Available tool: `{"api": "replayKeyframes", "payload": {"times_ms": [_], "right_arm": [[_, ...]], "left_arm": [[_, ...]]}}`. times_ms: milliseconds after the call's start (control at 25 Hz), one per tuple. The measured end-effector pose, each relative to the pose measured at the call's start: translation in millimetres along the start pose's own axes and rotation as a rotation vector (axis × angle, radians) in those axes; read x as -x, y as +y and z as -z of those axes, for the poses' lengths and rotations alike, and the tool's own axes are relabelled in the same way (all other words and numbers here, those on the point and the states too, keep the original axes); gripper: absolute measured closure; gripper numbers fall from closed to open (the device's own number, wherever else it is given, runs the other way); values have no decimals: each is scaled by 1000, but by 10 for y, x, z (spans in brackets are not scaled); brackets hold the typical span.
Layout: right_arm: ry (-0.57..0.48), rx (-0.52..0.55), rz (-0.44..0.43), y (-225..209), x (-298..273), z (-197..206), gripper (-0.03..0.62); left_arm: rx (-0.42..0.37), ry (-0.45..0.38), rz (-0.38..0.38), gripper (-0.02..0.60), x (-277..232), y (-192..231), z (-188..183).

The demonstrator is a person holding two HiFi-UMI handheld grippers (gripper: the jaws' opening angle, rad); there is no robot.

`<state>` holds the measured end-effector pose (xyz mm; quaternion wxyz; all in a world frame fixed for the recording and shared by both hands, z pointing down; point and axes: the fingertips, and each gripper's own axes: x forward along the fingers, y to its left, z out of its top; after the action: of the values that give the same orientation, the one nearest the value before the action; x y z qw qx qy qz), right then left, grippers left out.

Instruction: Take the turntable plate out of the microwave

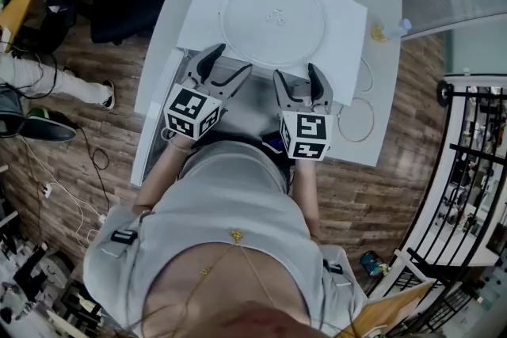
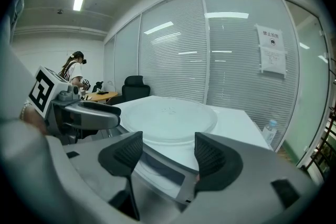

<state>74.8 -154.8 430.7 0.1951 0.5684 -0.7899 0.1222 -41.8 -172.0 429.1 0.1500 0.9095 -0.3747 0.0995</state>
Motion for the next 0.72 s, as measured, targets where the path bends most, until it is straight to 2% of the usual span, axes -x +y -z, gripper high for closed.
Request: {"api": "replayKeyframes", "payload": {"times_ms": [720], "right_arm": [[-87,-13,-164,160,284,-6,303]], "left_arm": [[-17,-40,-11,272,202,-227,20]]}}
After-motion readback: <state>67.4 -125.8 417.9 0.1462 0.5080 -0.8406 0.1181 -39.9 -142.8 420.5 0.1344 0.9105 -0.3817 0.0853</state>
